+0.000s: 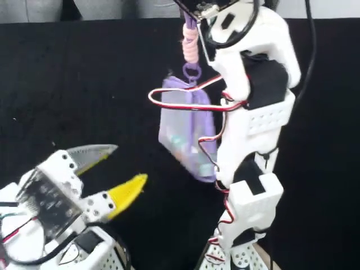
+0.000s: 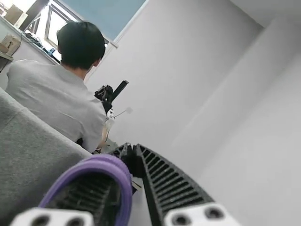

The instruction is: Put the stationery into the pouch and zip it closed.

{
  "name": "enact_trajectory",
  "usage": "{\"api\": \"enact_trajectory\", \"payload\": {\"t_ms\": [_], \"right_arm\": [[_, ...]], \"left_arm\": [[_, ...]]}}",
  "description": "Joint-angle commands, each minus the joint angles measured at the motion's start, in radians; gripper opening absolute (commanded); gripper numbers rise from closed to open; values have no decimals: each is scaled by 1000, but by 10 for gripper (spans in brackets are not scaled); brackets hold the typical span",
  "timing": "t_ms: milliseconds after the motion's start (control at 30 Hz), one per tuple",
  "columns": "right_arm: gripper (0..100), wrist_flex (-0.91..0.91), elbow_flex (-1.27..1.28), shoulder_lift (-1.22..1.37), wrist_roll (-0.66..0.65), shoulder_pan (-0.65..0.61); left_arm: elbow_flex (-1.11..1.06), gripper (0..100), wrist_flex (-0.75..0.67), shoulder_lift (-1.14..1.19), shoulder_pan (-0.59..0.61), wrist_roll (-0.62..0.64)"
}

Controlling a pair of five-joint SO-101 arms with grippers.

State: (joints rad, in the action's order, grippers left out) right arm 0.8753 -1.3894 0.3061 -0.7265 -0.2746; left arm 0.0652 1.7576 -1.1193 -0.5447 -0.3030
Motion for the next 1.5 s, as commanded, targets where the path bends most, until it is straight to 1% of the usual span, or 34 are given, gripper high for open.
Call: {"api": "enact_trajectory", "payload": {"t_ms": [0,133,233,333,500,667,800,933,1067,1200,1333,1467], "right_arm": [[11,-26,-36,2,11,-51],[11,-26,-35,2,9,-123],[11,-26,-36,-4,5,-180],[11,-26,-36,-4,5,-229],[11,-26,-36,-2,5,-293],[11,-23,-42,-5,5,-338],[11,-18,-44,-5,3,-351],[11,-12,-44,-7,-8,-361],[11,35,-42,-22,-77,-385],[11,97,-45,-76,-78,-405],[11,158,-38,-162,-78,-404],[11,178,-35,-188,-69,-359]], "left_arm": [[-68,223,5,-12,-120,109],[-110,223,5,-57,-208,176],[-110,223,5,-144,-231,196],[-148,223,5,-227,-213,196],[-303,223,5,-367,-114,192],[-387,223,5,-511,-81,196],[-426,223,3,-585,-81,198],[-421,223,3,-601,-81,198],[-421,223,3,-603,-81,198],[-421,223,3,-603,-81,198],[-421,223,3,-603,-81,198],[-421,223,3,-603,-81,199]]}}
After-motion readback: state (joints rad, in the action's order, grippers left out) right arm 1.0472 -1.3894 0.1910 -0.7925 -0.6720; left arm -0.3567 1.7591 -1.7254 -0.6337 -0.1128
